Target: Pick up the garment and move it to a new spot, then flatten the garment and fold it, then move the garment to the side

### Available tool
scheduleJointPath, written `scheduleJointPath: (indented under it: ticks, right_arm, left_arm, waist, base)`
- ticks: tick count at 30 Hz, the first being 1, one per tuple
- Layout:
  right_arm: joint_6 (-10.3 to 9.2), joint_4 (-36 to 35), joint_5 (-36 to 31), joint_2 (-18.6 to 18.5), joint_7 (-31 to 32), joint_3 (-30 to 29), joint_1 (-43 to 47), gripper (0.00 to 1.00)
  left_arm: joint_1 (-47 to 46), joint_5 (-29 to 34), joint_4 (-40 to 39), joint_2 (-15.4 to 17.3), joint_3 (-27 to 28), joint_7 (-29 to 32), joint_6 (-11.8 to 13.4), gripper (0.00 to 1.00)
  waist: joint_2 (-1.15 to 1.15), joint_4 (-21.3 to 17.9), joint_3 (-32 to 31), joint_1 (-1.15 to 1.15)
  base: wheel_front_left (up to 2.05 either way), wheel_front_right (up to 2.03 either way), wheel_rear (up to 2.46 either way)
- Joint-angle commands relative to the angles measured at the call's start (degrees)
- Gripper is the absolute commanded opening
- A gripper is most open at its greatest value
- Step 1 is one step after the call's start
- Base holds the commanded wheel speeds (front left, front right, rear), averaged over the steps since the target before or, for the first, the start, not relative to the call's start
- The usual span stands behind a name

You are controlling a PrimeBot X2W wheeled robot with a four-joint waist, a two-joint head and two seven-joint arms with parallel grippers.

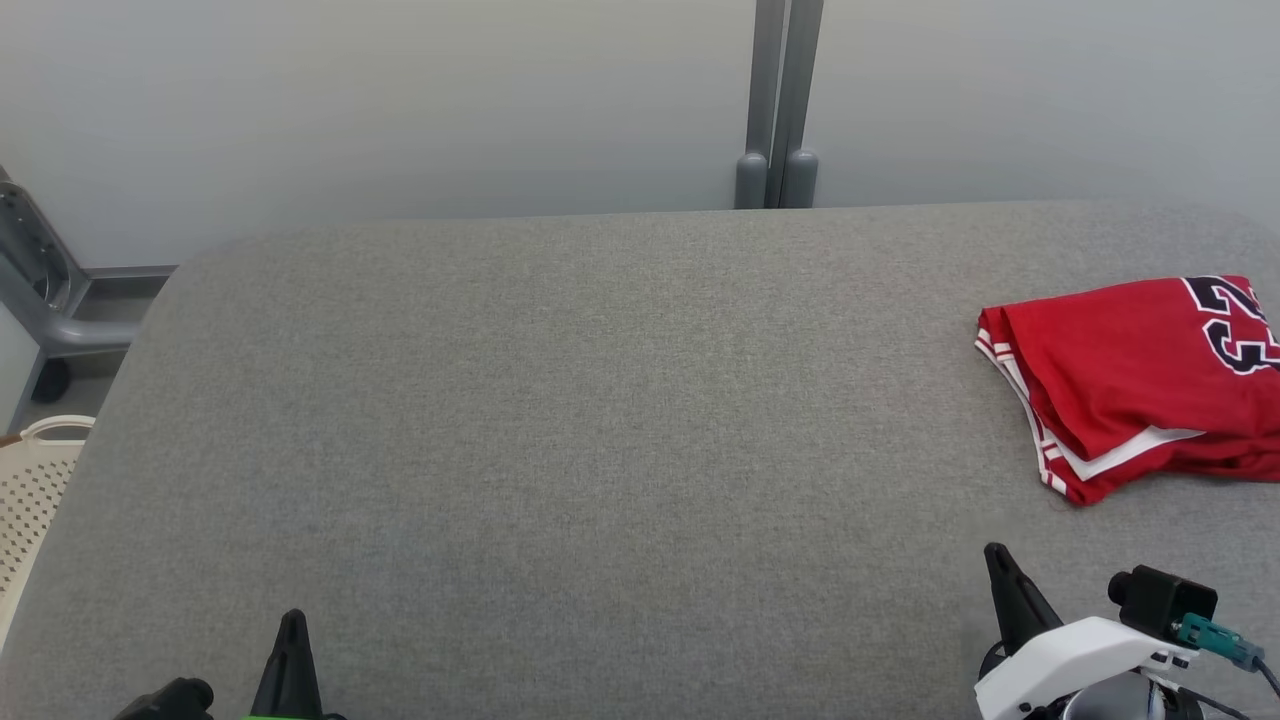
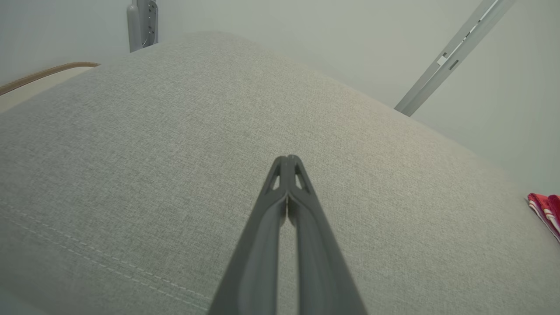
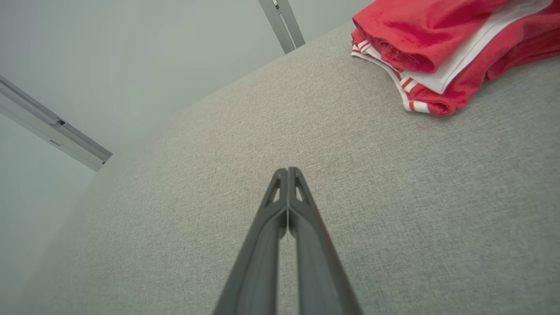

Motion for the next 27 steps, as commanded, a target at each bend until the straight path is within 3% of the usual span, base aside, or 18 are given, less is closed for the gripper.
scheduleJointPath:
  ticks: [1, 27]
  right_arm:
    - [0.00, -1.05, 2.33, -0.20, 0.31, -0.59, -1.89, 0.00]
    - [0.00, -1.38, 23.57, -0.30, 4.53, -4.97, -4.64, 0.00]
  left_arm:
    - [-2.23, -2.28, -0.58, 0.11, 0.45, 0.43, -0.41, 0.00]
    - [-8.59, -22.35, 1.12, -1.40, 1.71, 5.60, -3.01, 0.00]
  waist:
    - [0.00, -0.01, 0.04, 0.00]
    - [0.00, -0.26, 0.92, 0.00]
  base:
    - [0.00, 0.00, 0.00]
    - [0.00, 0.00, 0.00]
